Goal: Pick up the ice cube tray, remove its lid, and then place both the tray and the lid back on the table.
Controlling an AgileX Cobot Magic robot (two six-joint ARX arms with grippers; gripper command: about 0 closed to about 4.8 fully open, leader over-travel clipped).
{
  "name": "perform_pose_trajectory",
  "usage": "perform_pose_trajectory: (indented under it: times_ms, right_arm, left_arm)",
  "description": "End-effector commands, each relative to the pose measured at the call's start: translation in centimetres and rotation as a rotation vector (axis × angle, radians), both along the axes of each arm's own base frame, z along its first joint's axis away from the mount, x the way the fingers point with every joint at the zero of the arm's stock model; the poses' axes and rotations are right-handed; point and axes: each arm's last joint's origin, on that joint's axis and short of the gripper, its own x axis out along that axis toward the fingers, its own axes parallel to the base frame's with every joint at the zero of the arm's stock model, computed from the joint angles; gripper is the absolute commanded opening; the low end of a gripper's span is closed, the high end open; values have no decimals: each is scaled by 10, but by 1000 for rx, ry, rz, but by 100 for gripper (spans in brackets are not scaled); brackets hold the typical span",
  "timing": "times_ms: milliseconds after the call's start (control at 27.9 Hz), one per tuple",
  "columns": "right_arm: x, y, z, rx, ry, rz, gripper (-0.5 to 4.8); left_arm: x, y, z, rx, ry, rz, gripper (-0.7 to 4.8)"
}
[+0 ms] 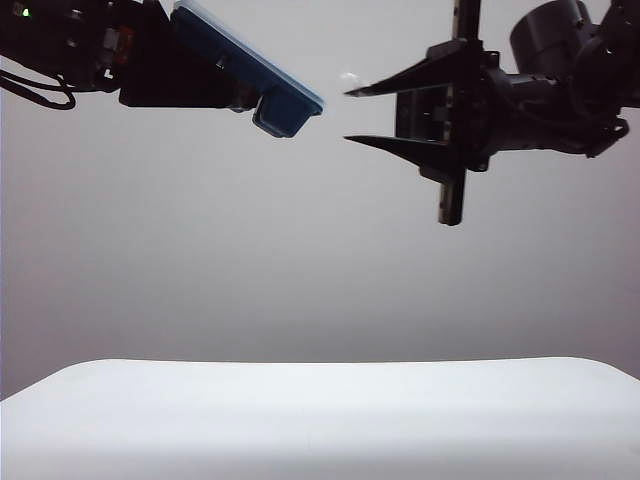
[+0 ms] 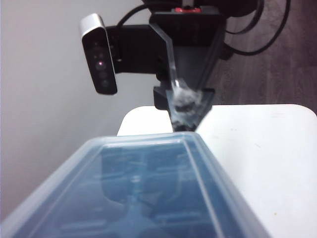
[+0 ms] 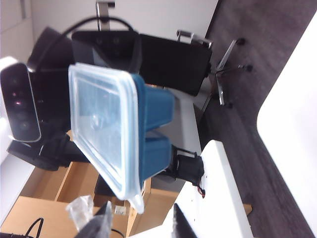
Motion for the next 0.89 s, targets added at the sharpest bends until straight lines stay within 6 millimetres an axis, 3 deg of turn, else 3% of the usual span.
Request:
perform_pose_trajectory:
  times_ms: [36,179,286,609,823,895]
  right_arm:
    - [-5,13,3,3,-18,31,150]
    - [-6,15,3,1,-18,30,140]
    - [-5,14,3,0,-18,25,90]
    - [-5,15,3,-1,-19,24,81]
    - [-5,15,3,-1,-20,20,-6]
    - [-5,15,4,-2,-18,18,-5]
  left_arm:
    - [0,-1,4,-14,-21,-14,268]
    - [0,-1,4,-14,-21,-15,268]
    - [0,-1,3,-12,-14,-16,268]
    - [0,-1,3,-13,-13,-19,268]
    - [0,-1,3,-12,-9,-19,268]
    - [0,-1,2,-8,1,-19,268]
